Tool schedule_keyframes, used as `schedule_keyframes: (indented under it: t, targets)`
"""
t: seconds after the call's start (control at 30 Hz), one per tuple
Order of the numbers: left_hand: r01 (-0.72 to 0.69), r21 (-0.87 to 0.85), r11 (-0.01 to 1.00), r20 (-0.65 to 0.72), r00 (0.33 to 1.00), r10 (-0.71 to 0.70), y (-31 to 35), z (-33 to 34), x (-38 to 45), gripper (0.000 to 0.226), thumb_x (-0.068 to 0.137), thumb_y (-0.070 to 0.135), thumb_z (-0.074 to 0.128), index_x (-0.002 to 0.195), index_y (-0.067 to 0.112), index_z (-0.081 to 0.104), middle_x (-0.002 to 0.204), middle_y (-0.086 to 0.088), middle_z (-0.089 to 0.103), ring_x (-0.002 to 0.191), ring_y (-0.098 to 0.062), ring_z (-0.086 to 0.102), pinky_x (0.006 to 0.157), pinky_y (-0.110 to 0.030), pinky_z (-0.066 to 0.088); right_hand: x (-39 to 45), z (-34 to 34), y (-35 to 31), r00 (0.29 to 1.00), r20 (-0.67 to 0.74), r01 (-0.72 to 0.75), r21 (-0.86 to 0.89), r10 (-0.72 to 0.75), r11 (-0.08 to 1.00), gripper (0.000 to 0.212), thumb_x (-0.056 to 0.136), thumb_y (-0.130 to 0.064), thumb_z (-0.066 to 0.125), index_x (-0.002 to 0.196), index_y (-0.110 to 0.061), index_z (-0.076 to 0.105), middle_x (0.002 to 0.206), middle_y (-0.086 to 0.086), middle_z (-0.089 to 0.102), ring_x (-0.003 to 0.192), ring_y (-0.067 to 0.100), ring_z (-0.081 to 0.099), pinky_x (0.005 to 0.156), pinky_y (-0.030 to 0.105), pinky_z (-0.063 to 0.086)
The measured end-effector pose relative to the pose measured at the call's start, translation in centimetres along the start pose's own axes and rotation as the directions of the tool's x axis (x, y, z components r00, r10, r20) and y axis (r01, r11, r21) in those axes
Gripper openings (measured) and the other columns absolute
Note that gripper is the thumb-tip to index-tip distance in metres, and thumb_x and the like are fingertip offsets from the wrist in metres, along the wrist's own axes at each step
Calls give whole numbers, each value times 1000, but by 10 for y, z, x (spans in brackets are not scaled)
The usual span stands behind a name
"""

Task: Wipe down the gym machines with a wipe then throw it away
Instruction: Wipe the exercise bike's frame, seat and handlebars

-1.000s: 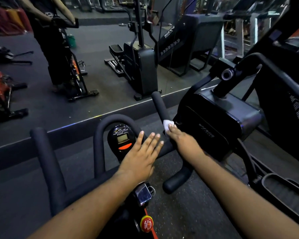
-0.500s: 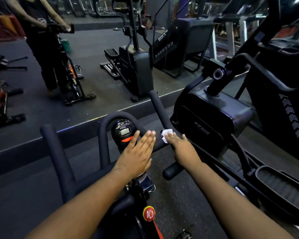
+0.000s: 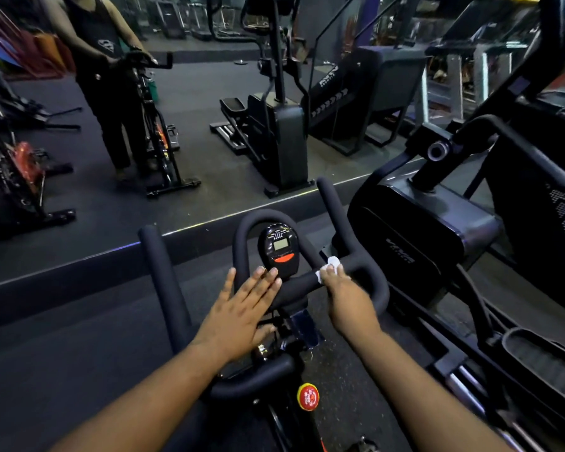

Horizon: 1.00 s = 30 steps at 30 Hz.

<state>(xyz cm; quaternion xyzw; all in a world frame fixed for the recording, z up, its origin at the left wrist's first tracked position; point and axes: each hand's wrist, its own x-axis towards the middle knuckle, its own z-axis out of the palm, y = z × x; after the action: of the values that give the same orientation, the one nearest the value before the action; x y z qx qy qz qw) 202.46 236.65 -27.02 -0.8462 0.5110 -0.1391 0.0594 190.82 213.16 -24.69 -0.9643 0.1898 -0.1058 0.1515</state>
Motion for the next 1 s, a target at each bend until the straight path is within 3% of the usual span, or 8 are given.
schedule_keyframes:
  t: [0.13,0.27,0.37,0.47,0.53,0.63,0.8,1.0]
  targets:
    - [79,-69,994,24,997,-78,-13,0,-11,94,92,69,33,163,11,10,172,-8,4,159,-25,6,123,-65,8,-25,19,-38,996,-48,82,249,-72,965,58,90,2,51,143,-21,56,152,6,50,142,21,45,112,33,42]
    - [117,-132,984,76,991,-108,-26,0,-17,99,90,77,30,163,15,5,172,-5,-5,159,-24,3,121,-68,7,-27,-4,-58,956,-289,108,526,57,843,55,91,12,54,138,-17,62,143,-4,54,138,12,48,116,15,29]
    - [148,-173,974,101,986,-132,-32,0,-16,108,86,84,29,163,15,-5,172,-3,-13,159,-22,-4,121,-68,0,-8,-9,-83,929,-351,261,384,-122,886,65,86,7,38,149,-8,48,159,7,36,151,19,29,124,26,19]
    - [217,-251,943,130,973,-189,-37,-4,-11,120,79,90,33,159,22,-23,168,-2,-28,156,-19,-21,120,-65,-14,3,20,-92,940,-175,314,101,-293,944,68,92,-17,27,159,-11,24,167,5,10,156,28,10,125,44,21]
    - [239,-287,928,139,969,-206,-38,-5,-11,118,80,90,30,151,25,-39,160,0,-43,150,-18,-35,118,-63,-20,-2,47,-88,956,-132,260,-40,-263,965,69,99,-31,31,162,-16,5,169,5,-5,156,28,-2,122,56,23]
    - [231,-314,921,130,971,-199,-32,-10,-10,113,82,84,26,149,23,-42,155,-2,-50,149,-21,-36,120,-63,-18,-6,56,-77,970,-74,218,-146,-231,965,80,102,-60,26,161,-20,-11,168,3,-18,156,22,-14,123,58,5]
    - [231,-297,926,150,970,-194,-30,-14,-8,116,87,81,35,150,19,-40,155,-7,-49,150,-24,-35,120,-64,-15,36,18,-88,937,-138,279,-253,-320,926,80,100,-66,22,162,-17,10,170,2,1,157,21,-2,119,64,9]
    - [233,-303,924,182,966,-184,-31,-19,-9,115,89,80,36,149,20,-41,154,-6,-52,148,-24,-38,118,-65,-16,63,-4,-89,964,-248,123,107,-93,987,74,98,-63,36,155,-17,31,161,5,33,152,22,23,120,59,25]
